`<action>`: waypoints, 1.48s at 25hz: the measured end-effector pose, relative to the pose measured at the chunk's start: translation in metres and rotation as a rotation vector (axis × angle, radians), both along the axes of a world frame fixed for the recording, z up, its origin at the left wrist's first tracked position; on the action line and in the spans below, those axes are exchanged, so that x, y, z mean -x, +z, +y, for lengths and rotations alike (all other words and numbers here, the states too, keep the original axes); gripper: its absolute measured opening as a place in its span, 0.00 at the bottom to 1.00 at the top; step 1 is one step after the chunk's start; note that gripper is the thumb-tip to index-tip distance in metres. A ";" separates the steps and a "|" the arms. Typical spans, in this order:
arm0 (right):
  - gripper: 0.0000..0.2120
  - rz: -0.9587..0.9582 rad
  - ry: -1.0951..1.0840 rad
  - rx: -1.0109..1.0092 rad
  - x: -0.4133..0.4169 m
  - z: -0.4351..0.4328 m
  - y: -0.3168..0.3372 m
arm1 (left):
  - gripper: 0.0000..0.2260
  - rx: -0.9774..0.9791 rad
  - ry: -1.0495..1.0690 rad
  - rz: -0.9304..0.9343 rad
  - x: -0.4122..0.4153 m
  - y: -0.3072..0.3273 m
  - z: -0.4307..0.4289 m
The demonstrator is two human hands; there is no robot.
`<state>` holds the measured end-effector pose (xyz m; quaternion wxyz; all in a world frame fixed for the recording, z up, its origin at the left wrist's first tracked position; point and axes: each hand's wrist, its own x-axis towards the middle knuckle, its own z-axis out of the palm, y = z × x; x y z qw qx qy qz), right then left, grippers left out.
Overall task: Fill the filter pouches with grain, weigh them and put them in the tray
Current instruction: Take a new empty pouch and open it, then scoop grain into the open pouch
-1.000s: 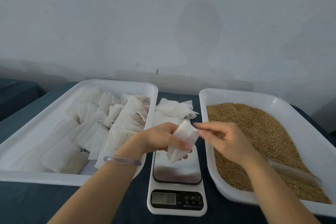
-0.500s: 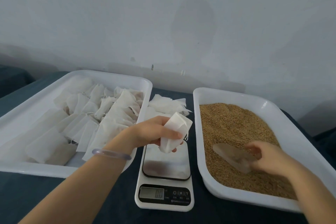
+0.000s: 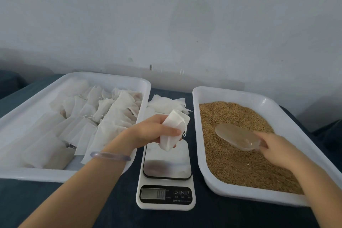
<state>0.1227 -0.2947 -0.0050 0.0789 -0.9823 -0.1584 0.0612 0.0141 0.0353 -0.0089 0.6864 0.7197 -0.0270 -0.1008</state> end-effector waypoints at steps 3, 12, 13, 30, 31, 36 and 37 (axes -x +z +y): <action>0.25 -0.291 -0.037 0.320 -0.007 0.001 -0.001 | 0.10 -0.008 0.001 -0.003 0.000 0.000 0.000; 0.23 -0.023 0.109 0.064 -0.008 0.021 -0.020 | 0.09 -0.006 -0.004 0.001 -0.001 -0.002 0.000; 0.22 0.017 0.087 0.016 -0.008 0.017 -0.019 | 0.08 -0.008 -0.006 0.004 -0.001 -0.002 0.000; 0.17 0.093 -0.033 -0.329 0.009 -0.026 0.017 | 0.27 -0.371 0.087 -0.362 -0.034 0.041 -0.104; 0.17 0.090 -0.038 -0.335 0.012 -0.028 0.019 | 0.27 -0.350 0.083 -0.349 -0.039 0.039 -0.112; 0.16 0.069 -0.042 -0.366 0.021 -0.043 0.028 | 0.23 -0.312 0.016 -0.233 -0.047 0.017 -0.128; 0.16 0.064 -0.040 -0.378 0.023 -0.045 0.030 | 0.23 -0.332 0.013 -0.241 -0.047 0.014 -0.128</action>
